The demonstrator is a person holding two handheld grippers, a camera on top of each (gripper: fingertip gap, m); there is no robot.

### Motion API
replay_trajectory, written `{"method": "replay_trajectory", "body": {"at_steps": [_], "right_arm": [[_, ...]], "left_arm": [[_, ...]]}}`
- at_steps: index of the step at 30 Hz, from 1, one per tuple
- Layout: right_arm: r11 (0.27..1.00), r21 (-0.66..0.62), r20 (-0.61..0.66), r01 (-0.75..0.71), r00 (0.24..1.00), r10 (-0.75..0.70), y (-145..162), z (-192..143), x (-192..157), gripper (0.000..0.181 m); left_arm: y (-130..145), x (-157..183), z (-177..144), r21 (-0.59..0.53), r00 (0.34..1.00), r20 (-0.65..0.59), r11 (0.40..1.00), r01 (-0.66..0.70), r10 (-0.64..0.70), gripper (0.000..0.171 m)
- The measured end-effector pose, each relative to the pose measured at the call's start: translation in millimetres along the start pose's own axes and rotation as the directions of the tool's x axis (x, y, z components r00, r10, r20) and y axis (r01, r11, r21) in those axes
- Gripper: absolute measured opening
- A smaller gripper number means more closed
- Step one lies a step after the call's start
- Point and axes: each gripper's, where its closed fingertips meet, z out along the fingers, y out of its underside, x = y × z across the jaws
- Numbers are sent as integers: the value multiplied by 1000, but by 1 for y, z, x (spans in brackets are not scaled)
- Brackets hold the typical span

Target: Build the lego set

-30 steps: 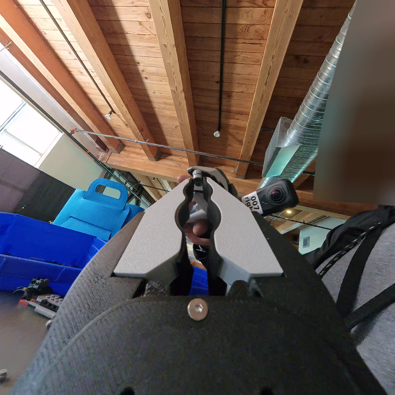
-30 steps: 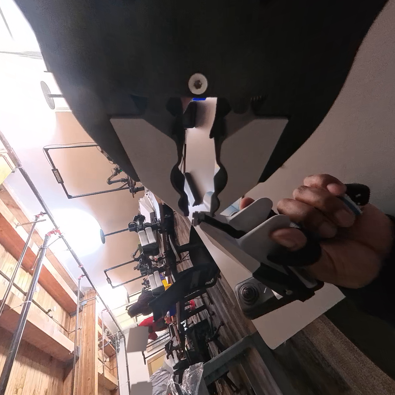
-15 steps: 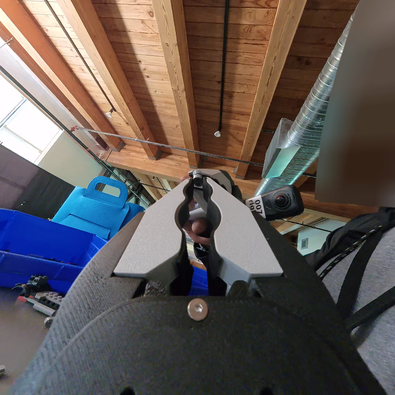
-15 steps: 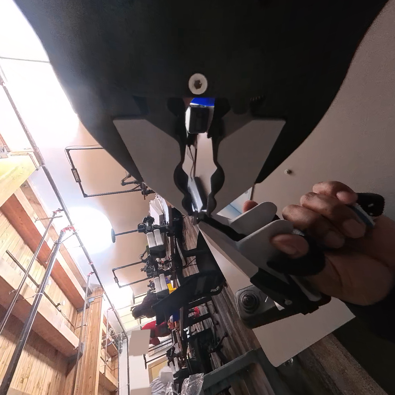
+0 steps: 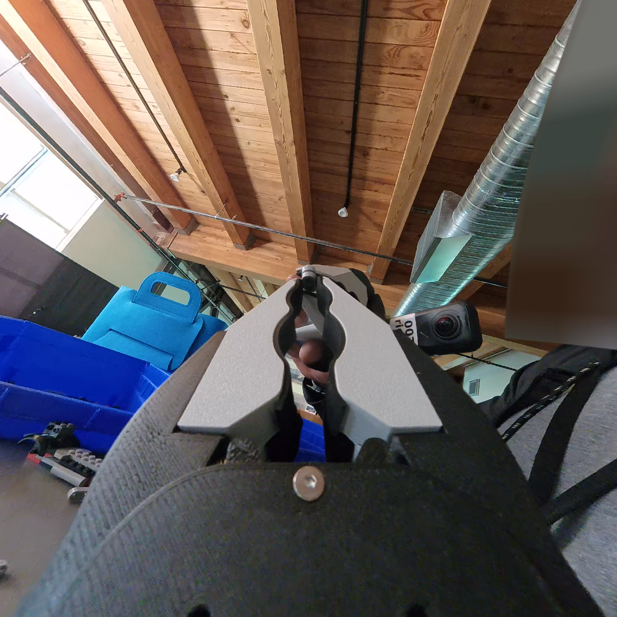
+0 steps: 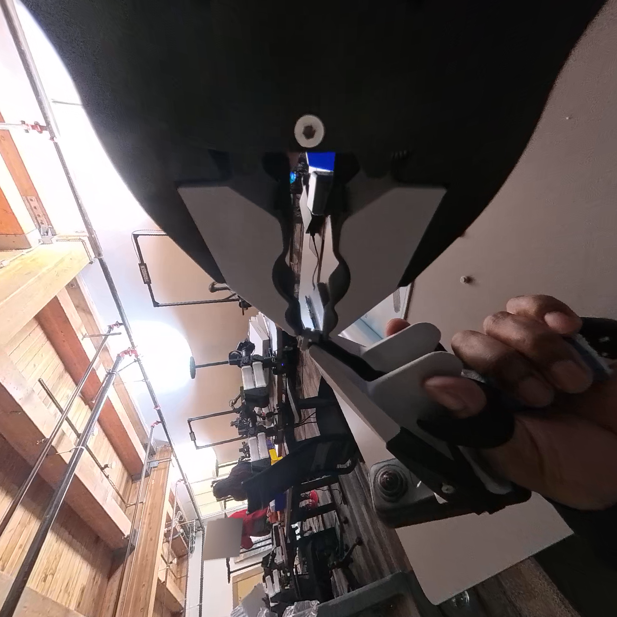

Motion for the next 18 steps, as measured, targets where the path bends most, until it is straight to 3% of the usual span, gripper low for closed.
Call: {"method": "replay_trajectory", "body": {"at_steps": [18], "right_arm": [[995, -55, 6, 80, 997, -80, 8, 4, -3, 11]], "left_arm": [[2, -10, -2, -7, 999, 44, 1000, 20, -20, 8]]}}
